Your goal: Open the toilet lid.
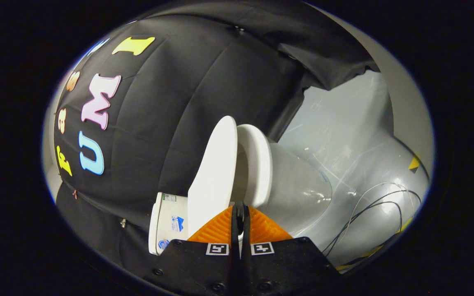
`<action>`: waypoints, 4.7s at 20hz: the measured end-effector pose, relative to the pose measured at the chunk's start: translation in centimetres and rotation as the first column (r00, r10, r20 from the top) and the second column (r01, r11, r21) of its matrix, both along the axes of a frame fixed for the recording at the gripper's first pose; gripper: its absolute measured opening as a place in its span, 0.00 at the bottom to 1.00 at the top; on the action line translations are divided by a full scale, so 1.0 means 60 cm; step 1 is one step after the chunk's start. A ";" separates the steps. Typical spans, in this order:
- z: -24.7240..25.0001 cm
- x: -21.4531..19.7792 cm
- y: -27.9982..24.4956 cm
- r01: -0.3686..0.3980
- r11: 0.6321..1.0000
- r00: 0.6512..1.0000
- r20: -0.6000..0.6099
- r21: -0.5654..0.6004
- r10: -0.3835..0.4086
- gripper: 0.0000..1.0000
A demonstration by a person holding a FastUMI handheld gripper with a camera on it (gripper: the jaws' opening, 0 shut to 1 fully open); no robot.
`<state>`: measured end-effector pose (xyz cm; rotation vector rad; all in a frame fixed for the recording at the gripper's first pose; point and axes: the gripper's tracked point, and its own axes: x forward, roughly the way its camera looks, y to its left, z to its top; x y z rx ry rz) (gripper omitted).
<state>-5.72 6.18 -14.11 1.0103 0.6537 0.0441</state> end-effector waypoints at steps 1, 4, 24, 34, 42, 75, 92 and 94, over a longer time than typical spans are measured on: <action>0.013 0.001 0.003 0.001 1.000 1.000 -0.002 -0.017 -0.001 0.05; 0.051 -0.001 0.015 0.012 0.997 1.000 0.007 -0.073 -0.012 0.05; 0.287 0.005 0.137 0.008 0.869 0.985 0.156 -0.495 0.080 0.05; 0.356 0.003 0.208 0.042 0.770 0.980 0.177 -0.637 0.093 0.05; 0.427 -0.009 0.324 0.058 0.741 0.974 0.201 -0.669 0.105 0.05; 0.451 -0.038 0.810 -0.019 0.498 0.913 0.188 -0.867 0.361 0.05; 0.477 -0.037 0.824 -0.024 0.569 0.848 0.285 -0.822 0.447 0.99; 0.475 -0.042 0.819 -0.026 0.568 0.844 0.287 -0.823 0.454 0.99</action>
